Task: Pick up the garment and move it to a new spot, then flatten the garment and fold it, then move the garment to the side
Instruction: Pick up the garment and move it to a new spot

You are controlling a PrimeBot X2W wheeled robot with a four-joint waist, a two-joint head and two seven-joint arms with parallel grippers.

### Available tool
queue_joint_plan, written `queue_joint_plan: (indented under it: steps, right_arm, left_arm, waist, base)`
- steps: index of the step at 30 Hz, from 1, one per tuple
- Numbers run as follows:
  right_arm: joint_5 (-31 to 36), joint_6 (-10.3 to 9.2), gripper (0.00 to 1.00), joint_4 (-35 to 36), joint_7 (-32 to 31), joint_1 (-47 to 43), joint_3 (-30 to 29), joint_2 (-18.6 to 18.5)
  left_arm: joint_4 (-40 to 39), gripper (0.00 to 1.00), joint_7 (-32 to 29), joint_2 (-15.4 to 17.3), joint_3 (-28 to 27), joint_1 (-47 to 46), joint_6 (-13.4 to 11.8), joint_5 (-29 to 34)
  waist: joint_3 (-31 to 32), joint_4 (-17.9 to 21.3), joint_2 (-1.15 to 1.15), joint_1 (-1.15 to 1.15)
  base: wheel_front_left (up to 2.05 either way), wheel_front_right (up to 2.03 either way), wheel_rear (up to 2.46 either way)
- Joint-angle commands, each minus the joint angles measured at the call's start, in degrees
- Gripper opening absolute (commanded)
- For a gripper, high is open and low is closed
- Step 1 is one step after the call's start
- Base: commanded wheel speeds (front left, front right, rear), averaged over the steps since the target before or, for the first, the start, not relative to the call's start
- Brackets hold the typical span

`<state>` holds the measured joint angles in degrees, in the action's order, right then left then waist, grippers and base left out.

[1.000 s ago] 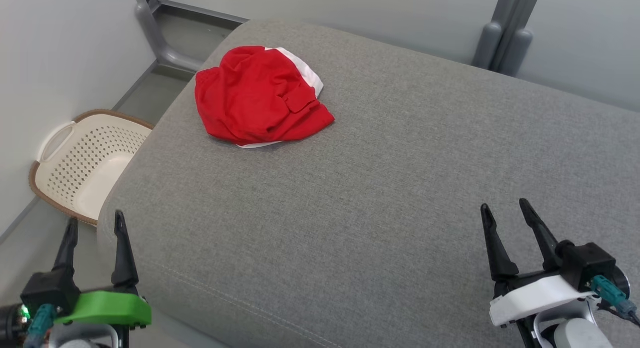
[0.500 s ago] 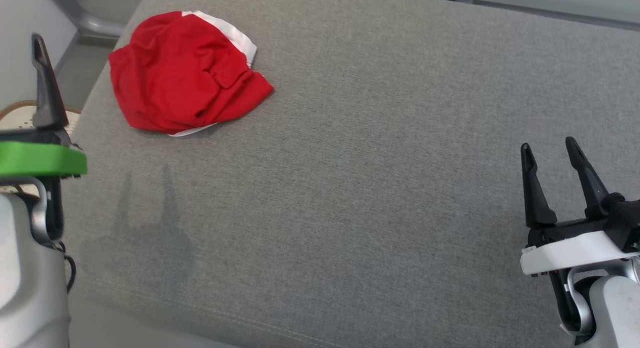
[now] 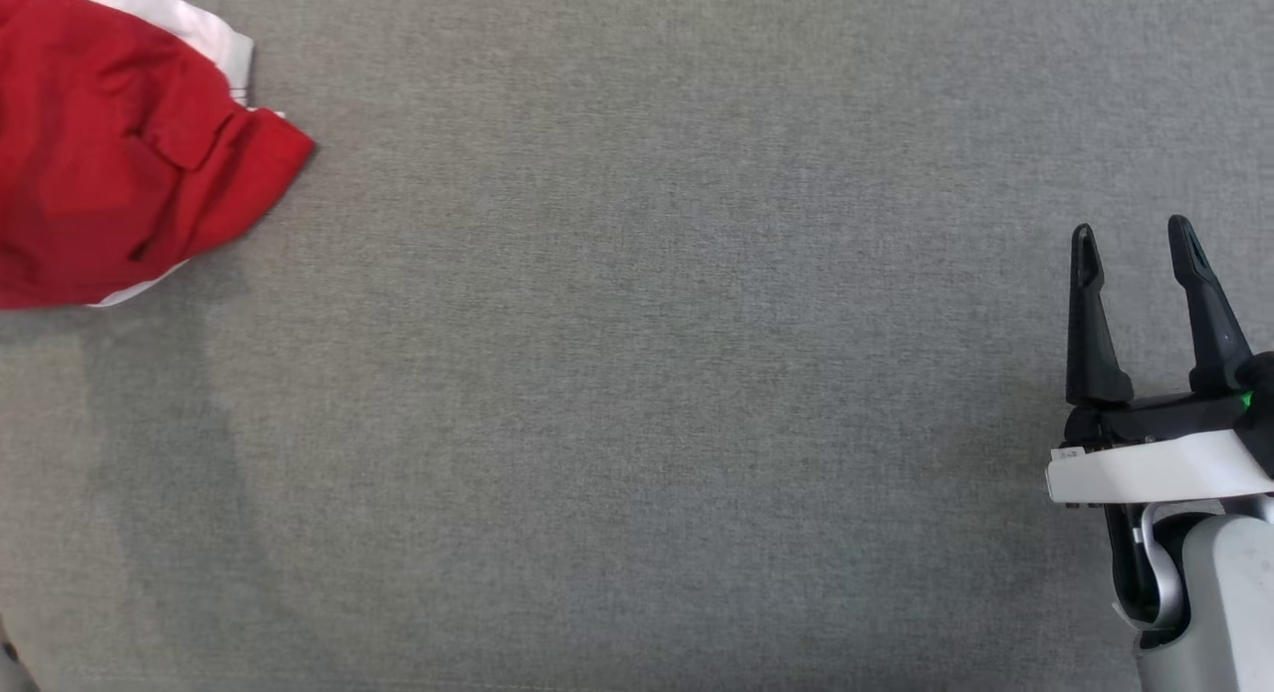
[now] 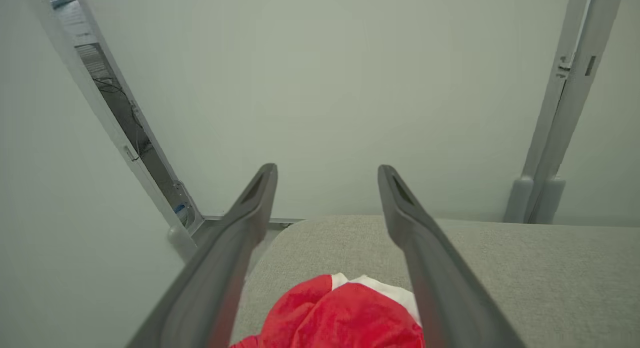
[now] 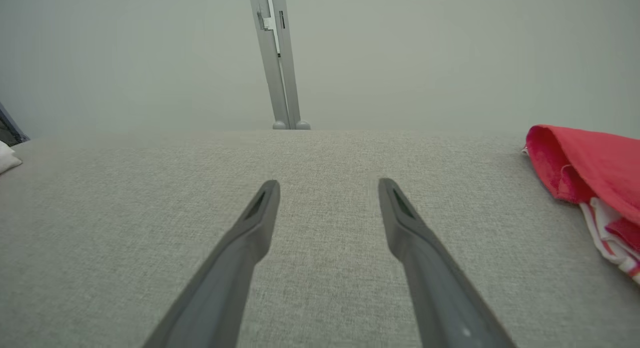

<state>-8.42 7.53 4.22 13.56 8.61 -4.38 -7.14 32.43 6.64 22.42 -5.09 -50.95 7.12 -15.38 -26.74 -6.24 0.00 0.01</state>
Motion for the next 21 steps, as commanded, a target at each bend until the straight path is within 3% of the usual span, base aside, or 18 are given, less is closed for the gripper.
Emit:
queue_joint_plan:
  steps: [1,13,21]
  right_arm:
    - [0.47,-0.10,1.00,-0.20,0.50,0.90,0.12,0.18]
    - [0.96,-0.09,1.00,-0.01,1.24,0.90,-0.74,0.19]
    - [1.08,-0.09,1.00,0.27,1.31,1.10,-0.55,0.45]
  left_arm:
    - [2.02,1.00,-1.05,0.92,0.38,-1.18,0.31,-0.69]
    - [19.34,1.00,-17.53,3.91,1.61,-3.76,0.36,-7.66]
    - [25.23,1.00,-22.93,4.37,3.25,-2.77,0.38,-11.10]
  waist:
    - [-4.82,5.18,0.00,-0.01]
    - [-4.37,7.19,0.00,-0.01]
    - [-4.40,7.60,0.00,-0.01]
  base:
    - [0.00,0.00,0.00]
    - [0.00,0.00,0.00]
    - [0.00,0.00,0.00]
